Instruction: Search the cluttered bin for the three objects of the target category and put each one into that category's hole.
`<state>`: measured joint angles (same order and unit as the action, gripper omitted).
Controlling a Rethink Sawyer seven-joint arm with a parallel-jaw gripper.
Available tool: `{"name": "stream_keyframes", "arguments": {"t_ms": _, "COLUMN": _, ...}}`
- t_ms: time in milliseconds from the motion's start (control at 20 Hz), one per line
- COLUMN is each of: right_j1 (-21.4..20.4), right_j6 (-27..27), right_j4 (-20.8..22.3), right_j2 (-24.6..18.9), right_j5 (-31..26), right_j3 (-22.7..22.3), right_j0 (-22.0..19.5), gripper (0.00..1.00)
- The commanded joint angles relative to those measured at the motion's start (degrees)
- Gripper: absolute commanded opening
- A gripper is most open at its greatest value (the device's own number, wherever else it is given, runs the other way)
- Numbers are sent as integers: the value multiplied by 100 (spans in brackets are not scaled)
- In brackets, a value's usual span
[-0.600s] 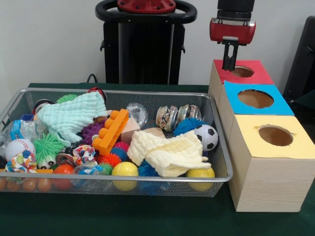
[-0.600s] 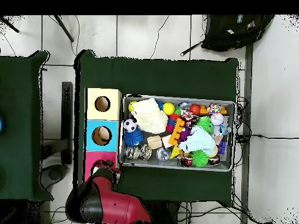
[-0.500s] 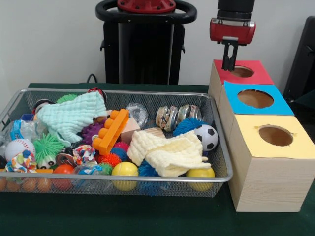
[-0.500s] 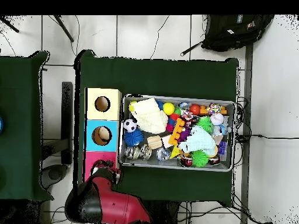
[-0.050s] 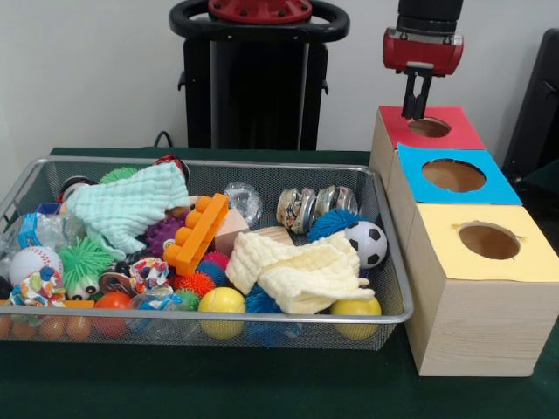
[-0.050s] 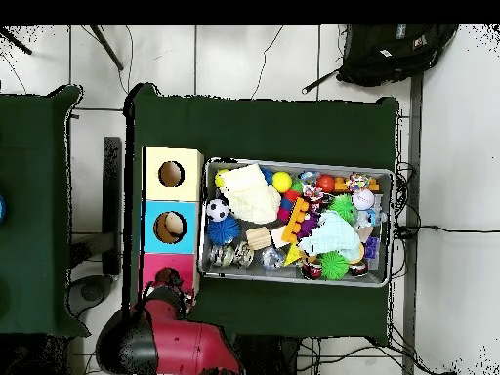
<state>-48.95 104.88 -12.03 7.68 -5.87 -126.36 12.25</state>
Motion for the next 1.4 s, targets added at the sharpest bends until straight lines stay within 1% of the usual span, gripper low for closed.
{"name": "stream_keyframes", "arguments": {"t_ms": 50, "right_j1": 40, "right_j6": 215, "right_j4": 391, "right_j2": 83, "right_j5": -849, "right_j3": 834, "right_j0": -16, "gripper": 0}}
{"name": "stream_keyframes", "arguments": {"t_ms": 600, "right_j1": -122, "right_j6": 313, "right_j4": 670, "right_j2": -21, "right_j5": -1327, "right_j3": 1080, "right_j0": -152, "gripper": 0}}
{"name": "stream_keyframes", "arguments": {"t_ms": 900, "right_j1": -157, "right_j6": 237, "right_j4": 752, "right_j2": -89, "right_j5": -1482, "right_j3": 1187, "right_j0": -281, "gripper": 0}}
{"name": "stream_keyframes", "arguments": {"t_ms": 1250, "right_j1": -291, "right_j6": 179, "right_j4": 920, "right_j2": -96, "right_j5": -1563, "right_j3": 1182, "right_j0": -392, "gripper": 0}}
{"name": "stream_keyframes", "arguments": {"t_ms": 1400, "right_j1": -251, "right_j6": 83, "right_j4": 1044, "right_j2": -162, "right_j5": -1526, "right_j3": 1256, "right_j0": -564, "gripper": 0}}
